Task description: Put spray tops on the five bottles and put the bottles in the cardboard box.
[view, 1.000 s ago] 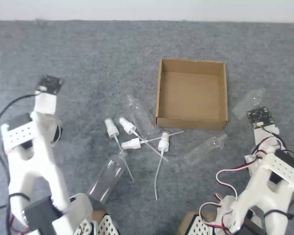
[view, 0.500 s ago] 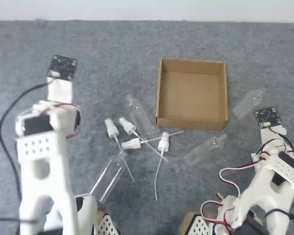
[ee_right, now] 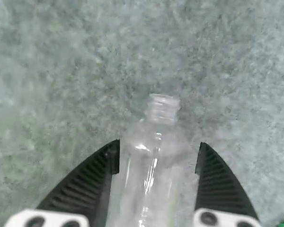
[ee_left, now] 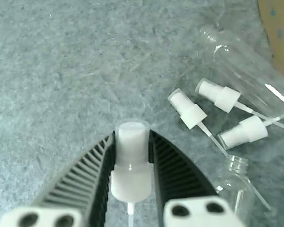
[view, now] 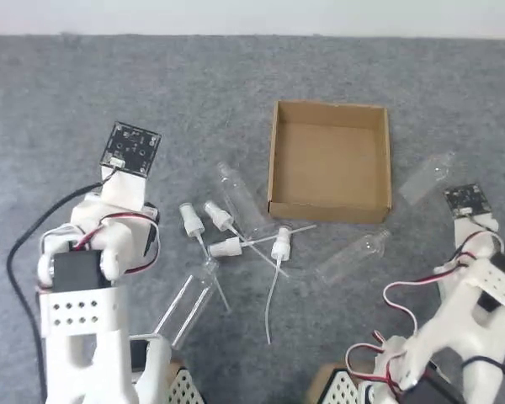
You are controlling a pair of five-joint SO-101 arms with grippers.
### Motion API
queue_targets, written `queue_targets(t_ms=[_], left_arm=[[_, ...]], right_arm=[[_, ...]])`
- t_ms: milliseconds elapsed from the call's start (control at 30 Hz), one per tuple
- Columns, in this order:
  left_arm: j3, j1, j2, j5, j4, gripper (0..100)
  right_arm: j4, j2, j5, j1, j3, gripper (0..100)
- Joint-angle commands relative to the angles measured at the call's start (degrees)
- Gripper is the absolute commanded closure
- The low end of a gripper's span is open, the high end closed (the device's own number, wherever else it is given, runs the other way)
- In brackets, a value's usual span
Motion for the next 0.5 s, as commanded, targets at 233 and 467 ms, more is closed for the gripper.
queue_targets(t_ms=[233,467], left_arm=[[0.1,0.0,-1.8,0.2,0.3,97],[0.1,0.0,-1.8,0.2,0.4,97]], right_arm=[[3.1,6.6,-1.4,-0.2,-9.5,81.0],[2.9,16.0,-1.1,-0.1,-12.5,81.3]])
